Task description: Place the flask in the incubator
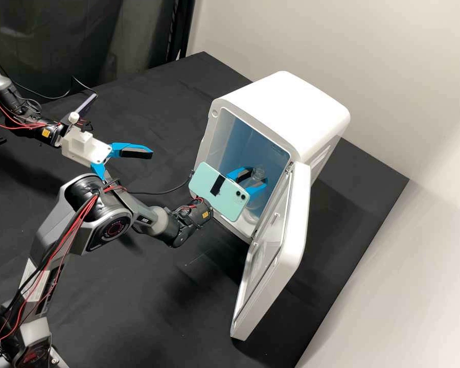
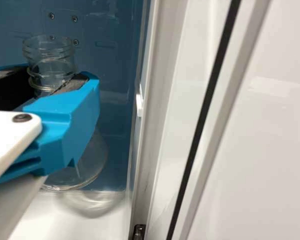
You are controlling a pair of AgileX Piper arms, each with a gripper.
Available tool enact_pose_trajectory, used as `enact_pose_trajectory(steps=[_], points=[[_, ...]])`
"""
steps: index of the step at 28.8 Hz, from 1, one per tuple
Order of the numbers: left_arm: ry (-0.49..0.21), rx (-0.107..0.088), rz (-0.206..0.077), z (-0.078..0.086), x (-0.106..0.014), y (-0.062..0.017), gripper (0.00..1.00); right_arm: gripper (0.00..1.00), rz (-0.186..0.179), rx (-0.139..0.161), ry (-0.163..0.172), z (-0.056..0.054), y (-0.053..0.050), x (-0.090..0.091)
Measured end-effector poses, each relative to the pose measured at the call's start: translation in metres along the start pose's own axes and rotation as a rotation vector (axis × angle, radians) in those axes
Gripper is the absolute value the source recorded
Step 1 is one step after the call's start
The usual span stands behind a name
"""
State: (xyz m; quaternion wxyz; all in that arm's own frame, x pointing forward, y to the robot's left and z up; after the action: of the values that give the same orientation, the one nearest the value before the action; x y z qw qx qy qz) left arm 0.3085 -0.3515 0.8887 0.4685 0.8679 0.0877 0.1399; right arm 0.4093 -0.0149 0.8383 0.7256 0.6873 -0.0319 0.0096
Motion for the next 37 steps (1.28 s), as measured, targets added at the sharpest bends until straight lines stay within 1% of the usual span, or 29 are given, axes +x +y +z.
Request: enact_pose_trajectory(steps=[10, 12, 15, 16, 19, 23, 28, 31, 37], points=[[0.0, 0.0, 0.0, 0.0, 0.0, 0.0, 1.0, 0.0, 0.007, -0.007, 0.006, -0.001, 0.002, 0.003], [0.0, 0.0, 0.0, 0.0, 0.0, 0.0, 1.0, 0.0, 0.007, -0.016, 0.006, 0.0, 0.001, 0.004], [0.0, 0.0, 0.0, 0.0, 0.0, 0.0, 1.0, 0.0, -0.009, -0.028, -0.004, 0.004, -0.006, 0.008], [0.0, 0.0, 0.0, 0.0, 0.0, 0.0, 1.0, 0.0, -0.015, -0.023, -0.015, 0.006, -0.008, 0.008], [0.0, 0.0, 0.0, 0.0, 0.0, 0.0, 1.0, 0.0, -0.039, -0.018, -0.031, 0.008, -0.016, 0.009], [0.0, 0.0, 0.0, 0.0, 0.0, 0.0, 1.0, 0.0, -0.06, -0.016, -0.03, 0.007, -0.025, 0.01], [0.002, 0.0, 0.0, -0.001, 0.0, 0.0001, 1.0, 0.0, -0.073, -0.016, -0.036, 0.009, -0.029, 0.01], [0.006, -0.001, 0.001, -0.002, 0.0, 0.0004, 1.0, 0.0, -0.083, -0.016, -0.046, 0.012, -0.032, 0.01], [0.006, -0.001, 0.001, -0.002, 0.0, 0.0004, 1.0, 0.0, -0.081, -0.014, -0.039, 0.013, -0.037, 0.011]])
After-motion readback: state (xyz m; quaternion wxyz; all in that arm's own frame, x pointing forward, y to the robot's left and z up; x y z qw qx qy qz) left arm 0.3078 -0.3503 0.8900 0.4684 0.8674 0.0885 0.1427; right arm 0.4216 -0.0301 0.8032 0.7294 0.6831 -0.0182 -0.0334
